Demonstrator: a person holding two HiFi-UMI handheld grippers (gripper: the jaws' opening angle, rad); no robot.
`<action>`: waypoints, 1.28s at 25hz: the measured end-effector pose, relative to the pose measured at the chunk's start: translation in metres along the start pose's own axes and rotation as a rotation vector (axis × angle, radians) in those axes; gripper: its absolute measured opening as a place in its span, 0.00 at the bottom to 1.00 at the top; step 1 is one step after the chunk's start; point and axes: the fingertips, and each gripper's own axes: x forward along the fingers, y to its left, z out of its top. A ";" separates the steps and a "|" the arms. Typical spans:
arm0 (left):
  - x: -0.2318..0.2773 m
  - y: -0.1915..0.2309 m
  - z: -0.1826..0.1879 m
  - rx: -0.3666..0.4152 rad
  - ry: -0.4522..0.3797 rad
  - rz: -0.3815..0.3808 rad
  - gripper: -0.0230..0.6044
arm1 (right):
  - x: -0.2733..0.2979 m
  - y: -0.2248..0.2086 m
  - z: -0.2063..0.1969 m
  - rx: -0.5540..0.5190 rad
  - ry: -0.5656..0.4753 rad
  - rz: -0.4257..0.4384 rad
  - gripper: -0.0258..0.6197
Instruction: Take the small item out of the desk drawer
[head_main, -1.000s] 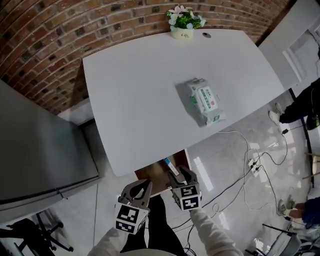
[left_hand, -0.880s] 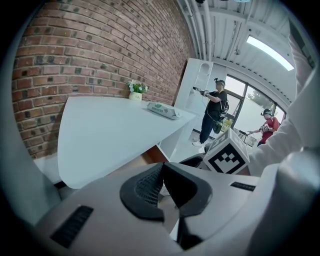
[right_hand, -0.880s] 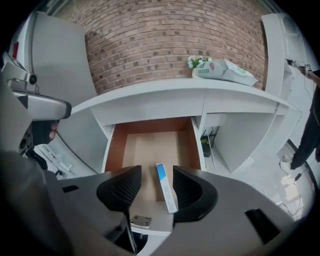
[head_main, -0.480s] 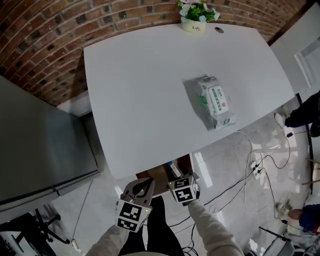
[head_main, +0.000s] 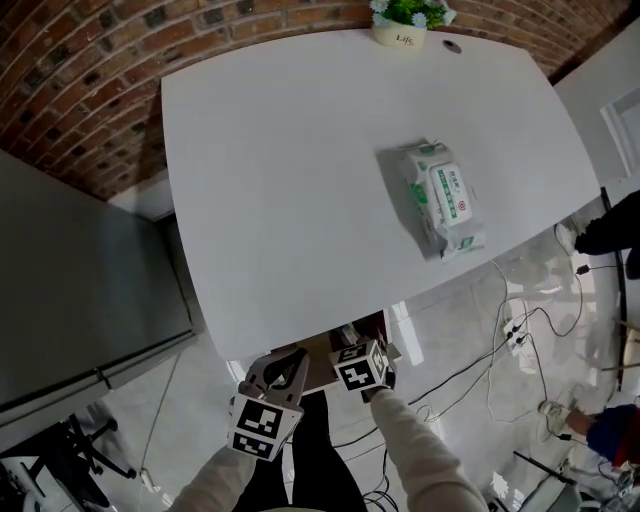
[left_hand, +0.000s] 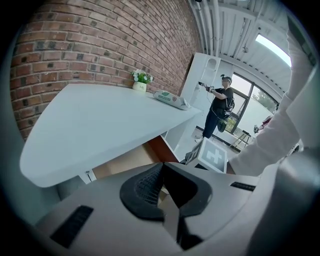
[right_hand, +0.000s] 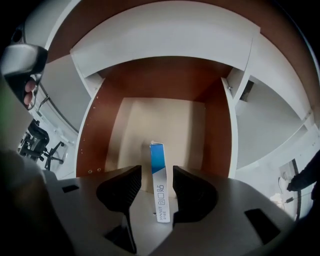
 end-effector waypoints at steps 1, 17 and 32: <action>0.001 0.000 -0.001 -0.007 0.001 0.000 0.06 | 0.002 0.001 -0.001 -0.007 0.009 0.004 0.38; -0.002 -0.002 -0.021 -0.034 0.036 0.007 0.06 | 0.031 -0.006 -0.013 0.007 0.078 -0.057 0.21; -0.016 -0.012 -0.008 -0.006 -0.008 -0.007 0.06 | -0.027 -0.001 -0.001 0.067 -0.051 -0.094 0.19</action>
